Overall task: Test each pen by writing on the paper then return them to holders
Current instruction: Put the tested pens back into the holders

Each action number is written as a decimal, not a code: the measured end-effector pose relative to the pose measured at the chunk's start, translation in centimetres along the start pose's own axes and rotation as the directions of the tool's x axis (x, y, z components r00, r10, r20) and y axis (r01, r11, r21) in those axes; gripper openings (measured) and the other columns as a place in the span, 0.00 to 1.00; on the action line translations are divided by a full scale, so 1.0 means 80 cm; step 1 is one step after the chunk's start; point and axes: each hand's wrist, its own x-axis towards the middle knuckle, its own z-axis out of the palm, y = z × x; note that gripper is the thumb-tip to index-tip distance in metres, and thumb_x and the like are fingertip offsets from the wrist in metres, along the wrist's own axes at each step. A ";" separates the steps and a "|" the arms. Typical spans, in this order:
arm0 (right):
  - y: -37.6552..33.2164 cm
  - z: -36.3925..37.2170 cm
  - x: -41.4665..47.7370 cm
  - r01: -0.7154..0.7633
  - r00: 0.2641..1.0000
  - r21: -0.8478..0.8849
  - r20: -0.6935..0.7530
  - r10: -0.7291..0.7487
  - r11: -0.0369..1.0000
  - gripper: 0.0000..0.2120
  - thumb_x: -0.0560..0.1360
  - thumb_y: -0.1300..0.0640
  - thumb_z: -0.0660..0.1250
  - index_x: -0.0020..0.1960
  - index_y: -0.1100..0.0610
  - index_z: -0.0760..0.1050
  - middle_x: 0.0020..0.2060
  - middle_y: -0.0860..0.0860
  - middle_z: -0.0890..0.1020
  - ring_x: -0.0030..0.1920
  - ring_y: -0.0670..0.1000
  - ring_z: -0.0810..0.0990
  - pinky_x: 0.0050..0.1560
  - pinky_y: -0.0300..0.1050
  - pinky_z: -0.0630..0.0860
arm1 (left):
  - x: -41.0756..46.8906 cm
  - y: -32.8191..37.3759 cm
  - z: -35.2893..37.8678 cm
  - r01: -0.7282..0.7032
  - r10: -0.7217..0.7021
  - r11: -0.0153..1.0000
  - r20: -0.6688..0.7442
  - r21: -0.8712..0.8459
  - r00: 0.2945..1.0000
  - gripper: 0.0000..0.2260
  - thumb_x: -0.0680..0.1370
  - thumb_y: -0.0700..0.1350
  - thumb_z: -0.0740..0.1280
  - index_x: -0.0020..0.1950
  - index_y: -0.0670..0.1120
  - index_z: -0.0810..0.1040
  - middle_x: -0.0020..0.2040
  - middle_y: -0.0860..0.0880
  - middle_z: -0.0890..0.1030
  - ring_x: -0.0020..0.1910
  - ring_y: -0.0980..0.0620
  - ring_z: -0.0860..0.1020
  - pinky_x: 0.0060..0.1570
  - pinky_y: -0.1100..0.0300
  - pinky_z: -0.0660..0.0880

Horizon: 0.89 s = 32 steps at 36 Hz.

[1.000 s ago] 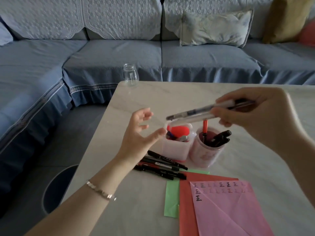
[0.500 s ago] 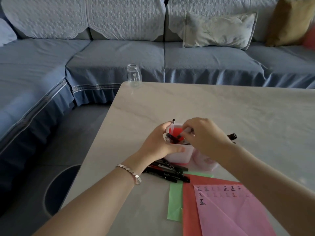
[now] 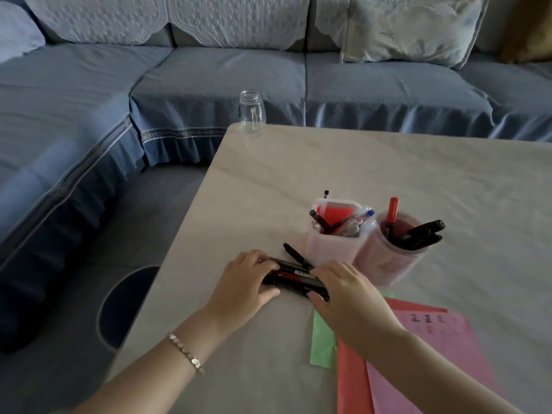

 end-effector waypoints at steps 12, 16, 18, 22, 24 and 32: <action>-0.002 0.054 0.016 -0.060 0.977 -0.184 0.189 0.095 0.981 0.14 0.69 0.58 0.69 0.52 0.59 0.73 0.46 0.57 0.77 0.49 0.59 0.78 0.44 0.49 0.74 | -0.004 0.006 -0.002 -0.059 0.035 0.967 0.100 0.249 0.994 0.16 0.78 0.49 0.63 0.65 0.49 0.70 0.61 0.48 0.69 0.60 0.46 0.66 0.55 0.56 0.62; -0.002 0.065 0.019 -0.020 0.993 -0.291 0.109 0.053 0.957 0.21 0.41 0.61 0.78 0.31 0.58 0.74 0.22 0.52 0.74 0.22 0.53 0.74 0.19 0.38 0.68 | -0.004 0.009 -0.005 -0.053 0.013 0.954 0.136 0.295 0.991 0.15 0.79 0.48 0.61 0.65 0.48 0.68 0.64 0.49 0.66 0.61 0.46 0.64 0.56 0.57 0.59; -0.008 0.060 0.019 -0.001 0.995 -0.330 0.089 0.032 0.944 0.23 0.43 0.62 0.77 0.35 0.58 0.72 0.23 0.53 0.74 0.22 0.53 0.74 0.19 0.38 0.68 | -0.005 0.012 -0.007 -0.063 0.016 0.947 0.149 0.314 0.989 0.15 0.78 0.43 0.60 0.65 0.48 0.67 0.64 0.49 0.67 0.62 0.46 0.64 0.56 0.57 0.59; -0.003 0.048 0.015 0.001 0.991 -0.171 0.133 0.022 0.985 0.18 0.67 0.66 0.68 0.56 0.62 0.70 0.43 0.58 0.76 0.40 0.61 0.80 0.35 0.52 0.76 | -0.009 0.016 -0.015 0.023 -0.019 0.996 0.041 -0.085 0.999 0.12 0.76 0.39 0.63 0.59 0.48 0.73 0.52 0.48 0.77 0.52 0.46 0.74 0.49 0.58 0.67; 0.001 0.036 0.011 -0.009 0.991 -0.076 0.132 0.019 0.997 0.18 0.74 0.64 0.61 0.63 0.59 0.66 0.51 0.57 0.73 0.45 0.62 0.79 0.41 0.55 0.76 | -0.008 0.024 -0.025 0.014 -0.029 0.943 -0.040 -0.334 0.999 0.11 0.74 0.41 0.70 0.55 0.49 0.75 0.46 0.51 0.78 0.46 0.50 0.77 0.45 0.61 0.71; -0.013 -0.023 -0.020 -0.239 0.969 0.761 0.150 0.195 0.602 0.03 0.78 0.60 0.58 0.49 0.59 0.69 0.27 0.45 0.69 0.26 0.43 0.65 0.29 0.39 0.64 | -0.004 0.089 -0.048 0.048 -0.494 0.284 -0.103 -0.958 0.863 0.31 0.72 0.39 0.72 0.70 0.48 0.60 0.56 0.49 0.77 0.52 0.53 0.79 0.52 0.61 0.76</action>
